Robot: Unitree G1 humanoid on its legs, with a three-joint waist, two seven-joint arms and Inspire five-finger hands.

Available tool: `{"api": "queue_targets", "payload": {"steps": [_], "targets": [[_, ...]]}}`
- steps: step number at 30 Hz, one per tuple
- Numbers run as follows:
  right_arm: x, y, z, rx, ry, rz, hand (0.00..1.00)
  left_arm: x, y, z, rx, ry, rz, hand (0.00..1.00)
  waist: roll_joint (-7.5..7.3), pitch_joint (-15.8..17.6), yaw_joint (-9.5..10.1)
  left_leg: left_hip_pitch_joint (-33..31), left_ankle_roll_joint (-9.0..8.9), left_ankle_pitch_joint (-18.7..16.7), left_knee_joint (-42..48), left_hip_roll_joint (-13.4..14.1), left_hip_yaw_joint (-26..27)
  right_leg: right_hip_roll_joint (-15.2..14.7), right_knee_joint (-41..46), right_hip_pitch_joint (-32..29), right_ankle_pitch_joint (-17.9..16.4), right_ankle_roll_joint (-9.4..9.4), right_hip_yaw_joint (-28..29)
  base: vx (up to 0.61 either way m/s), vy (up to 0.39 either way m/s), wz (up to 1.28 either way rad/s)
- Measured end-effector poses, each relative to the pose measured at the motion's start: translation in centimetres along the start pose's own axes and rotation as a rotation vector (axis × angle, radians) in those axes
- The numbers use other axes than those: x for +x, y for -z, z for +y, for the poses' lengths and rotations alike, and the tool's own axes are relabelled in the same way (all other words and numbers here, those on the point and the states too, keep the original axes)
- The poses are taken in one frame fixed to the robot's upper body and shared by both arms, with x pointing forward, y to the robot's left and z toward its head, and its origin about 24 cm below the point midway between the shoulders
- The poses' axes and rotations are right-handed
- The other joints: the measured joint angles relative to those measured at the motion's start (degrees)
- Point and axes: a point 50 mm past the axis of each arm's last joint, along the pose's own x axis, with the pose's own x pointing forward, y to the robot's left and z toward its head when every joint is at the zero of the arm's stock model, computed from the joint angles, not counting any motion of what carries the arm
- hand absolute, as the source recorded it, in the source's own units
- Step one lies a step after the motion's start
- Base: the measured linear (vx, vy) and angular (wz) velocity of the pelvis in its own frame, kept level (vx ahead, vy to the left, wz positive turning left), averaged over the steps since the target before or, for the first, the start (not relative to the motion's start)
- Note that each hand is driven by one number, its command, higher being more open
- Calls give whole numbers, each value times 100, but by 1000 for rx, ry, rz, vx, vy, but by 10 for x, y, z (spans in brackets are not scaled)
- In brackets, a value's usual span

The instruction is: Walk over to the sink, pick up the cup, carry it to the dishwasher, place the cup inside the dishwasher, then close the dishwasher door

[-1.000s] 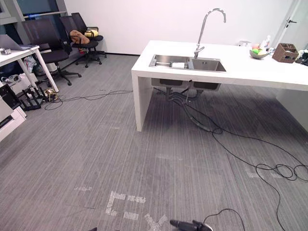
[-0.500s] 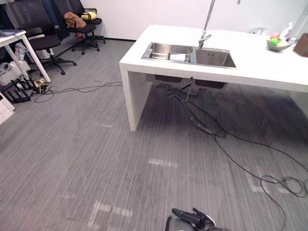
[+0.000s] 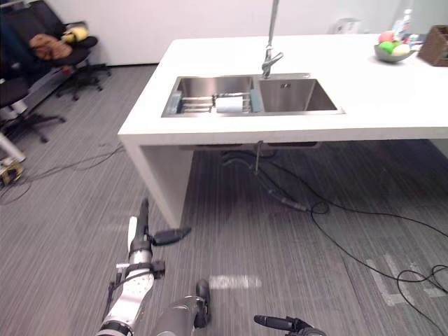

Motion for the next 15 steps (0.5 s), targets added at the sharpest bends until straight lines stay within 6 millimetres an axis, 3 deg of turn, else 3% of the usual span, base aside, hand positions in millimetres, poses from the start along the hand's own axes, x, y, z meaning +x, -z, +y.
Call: {"api": "queue_targets", "payload": {"steps": [1, 2, 3, 5, 6, 7, 8, 9, 10, 11, 13, 14, 15], "targets": [[0, 1, -2, 8, 6, 3, 100, 6, -22, 6, -40, -36, -91, 100, -8, 0, 7, 24, 69, -164, 38, -128, 48, -110, 339, -138, 60, -20, 27, 500, 211, 12], [-1, 3, -5, 18, 13, 7, 100, 9, -32, 11, -60, -53, -129, 100, -15, -1, 9, 126, 102, -213, 3, -213, 62, -167, 567, -180, 129, 26, 30, 521, 207, 17], [-1, 8, -8, 34, 25, 18, 100, 13, -43, 17, -77, -75, -179, 100, -25, -1, 8, 350, 146, -299, -70, -339, 73, -240, 956, -192, 283, 154, 28, 531, 180, 25], [-3, 36, -14, 57, 61, 67, 100, 21, -66, 36, -98, -89, -287, 100, -141, -127, 44, 1008, 163, -562, -357, -601, 46, -340, 2339, -489, 1007, 719, 38, 526, 146, 22], [-4, 45, -16, 82, 68, 77, 100, 23, -76, 43, -99, -94, -335, 100, -187, -231, 57, 1278, 188, -664, -563, -671, 9, -370, 3058, -803, 1603, 1363, 64, 509, 88, 2], [-4, 46, -13, 135, 62, 58, 100, 26, -88, 52, -115, -112, -391, 100, -245, -287, 84, 1624, 178, -710, -857, -703, -19, -415, 4139, -1350, 2074, 1635, 20, 560, 68, 2], [-4, 41, -11, 147, 55, 19, 100, 29, -98, 54, -132, -113, -429, 100, -318, -328, 86, 2028, 151, -695, -1214, -761, -66, -662, 5192, -1954, 1935, 1397, -418, 441, 33, -1], [-4, 38, -11, 148, 55, 0, 100, 30, -101, 53, -136, -107, -442, 100, -334, -339, 86, 2254, 136, -684, -1403, -773, -86, -819, 5558, -2197, 1788, 1152, -671, 396, 12, 6], [-4, 32, -11, 141, 56, -38, 100, 29, -104, 47, -147, -88, -449, 100, -326, -354, 68, 2695, 78, -602, -1743, -744, -106, -994, 5872, -2610, 1423, 677, -1045, 386, -13, 11], [-4, 27, -9, 139, 49, -63, 100, 30, -107, 38, -147, -58, -454, 100, -317, -347, 16, 3070, 53, -587, -1962, -701, -186, -1009, 5701, -2935, 1004, 506, -1240, 391, -40, 19], [-4, 22, -5, 158, 37, -99, 100, 37, -112, 23, -140, 0, -454, 100, -344, -356, -131, 3427, 2, -617, -2184, -551, -410, -876, 4869, -3349, 538, 393, -1495, 417, -153, 46], [-4, 19, -5, 165, 34, -112, 100, 40, -113, 18, -137, 20, -451, 100, -318, -337, -183, 3515, -53, -651, -2221, -467, -502, -813, 4447, -3438, 455, 372, -1598, 495, -273, 69], [-4, 16, -3, 177, 31, -132, 100, 46, -116, 11, -128, 62, -443, 100, -300, -290, -272, 3690, -173, -730, -2263, -315, -611, -717, 3504, -3549, 455, 362, -1702, 479, -305, 69]]}}
